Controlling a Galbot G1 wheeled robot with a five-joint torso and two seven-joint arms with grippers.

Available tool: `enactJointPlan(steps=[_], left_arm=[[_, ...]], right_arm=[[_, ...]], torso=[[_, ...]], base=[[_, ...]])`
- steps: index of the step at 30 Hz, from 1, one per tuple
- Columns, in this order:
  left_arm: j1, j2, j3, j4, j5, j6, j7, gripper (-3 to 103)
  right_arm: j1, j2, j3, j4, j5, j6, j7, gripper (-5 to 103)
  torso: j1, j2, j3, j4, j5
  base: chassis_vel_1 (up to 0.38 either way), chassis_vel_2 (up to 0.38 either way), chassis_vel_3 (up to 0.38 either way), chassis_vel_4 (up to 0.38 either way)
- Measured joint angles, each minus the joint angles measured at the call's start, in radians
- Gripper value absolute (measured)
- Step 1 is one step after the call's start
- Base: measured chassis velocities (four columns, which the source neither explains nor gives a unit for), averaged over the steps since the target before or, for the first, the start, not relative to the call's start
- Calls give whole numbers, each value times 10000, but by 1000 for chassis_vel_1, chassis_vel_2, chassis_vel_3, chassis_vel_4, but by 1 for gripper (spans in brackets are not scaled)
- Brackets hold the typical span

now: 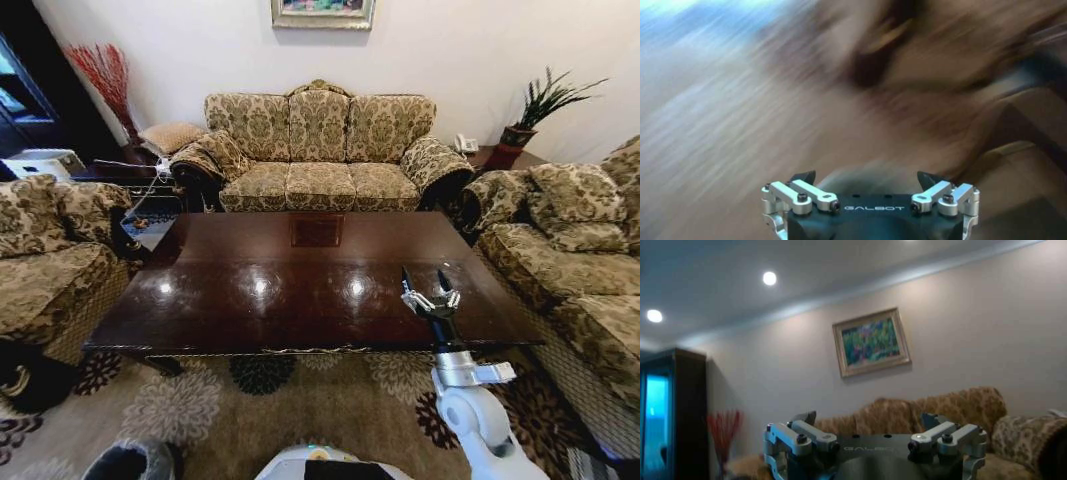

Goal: Move to the front of the table and place the trash on the table into the trash bin.

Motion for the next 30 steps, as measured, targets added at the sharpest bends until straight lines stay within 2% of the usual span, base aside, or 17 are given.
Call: enactJointPlan(steps=[1,2,3,5,6,7,8,9,10,11,13,14,17,21,27,30], left_arm=[[162,-2,59,-1143,304,-551,539,100],[280,8,76,-2590,717,-892,816,100],[280,8,76,-2590,717,-892,816,100],[501,168,78,-5515,1214,-953,770,100],[501,168,78,-5515,1214,-953,770,100],[592,358,76,-6784,1477,-861,678,100],[640,501,75,-7423,1669,-765,588,100],[725,838,97,-8659,2085,-455,324,100],[765,1075,163,-9427,2273,-201,151,100],[765,1075,163,-9427,2273,-201,151,100],[864,1603,483,-11009,2412,393,-327,100],[864,1603,483,-11009,2412,393,-327,100],[992,1936,943,-12232,2668,1063,-715,100],[1145,1691,1256,-12669,2978,1238,-751,100],[1225,1259,1584,-12790,3787,1311,-738,100],[1253,1017,2203,-12589,4373,1278,-619,100]], right_arm=[[-157,31,11,182,-430,-422,161,100],[-363,131,-33,446,-979,-821,471,100],[-363,131,-33,446,-979,-821,471,100],[-773,415,-84,919,-1808,-1282,937,100],[-773,415,-84,919,-1808,-1282,937,100],[-987,534,-51,1146,-2028,-1397,1002,100],[-1141,603,0,1287,-2143,-1438,1026,100],[-1414,720,112,1492,-2312,-1440,1035,100],[-1574,812,205,1575,-2436,-1362,1024,100],[-1574,812,205,1575,-2436,-1362,1024,100],[-1951,1090,457,1630,-2791,-917,1000,100],[-1951,1090,457,1630,-2791,-917,1000,100],[-2438,1512,713,1674,-3076,-430,936,100],[-2513,1535,524,1702,-3270,-437,938,100],[-2305,1433,667,1963,-3063,-1212,1280,100],[-2306,1197,1177,2340,-2720,-1675,1309,100]], torso=[[0,0,1,-1,-3],[1,0,1,-3,0],[1,0,1,-3,0],[1,0,1,-6,-3],[1,0,1,-6,-3],[1,0,1,-6,10],[1,0,1,-6,10],[1,0,1,-5,-2],[1,0,1,-6,0],[1,0,1,-6,0],[1,0,1,-5,1],[1,0,1,-5,1],[1,0,1,-7,5],[0,0,0,-1,-1],[1,0,0,-2,0],[1,0,0,-1,-1]], base=[[0,0,0,0],[0,0,0,0],[0,0,0,0],[0,0,0,0],[0,0,0,0],[0,0,0,0],[0,0,0,0],[0,0,0,0],[0,0,0,0],[0,0,0,0],[0,0,0,0],[0,0,0,0],[0,0,0,0],[0,0,0,0],[0,0,0,0],[0,0,0,0]])
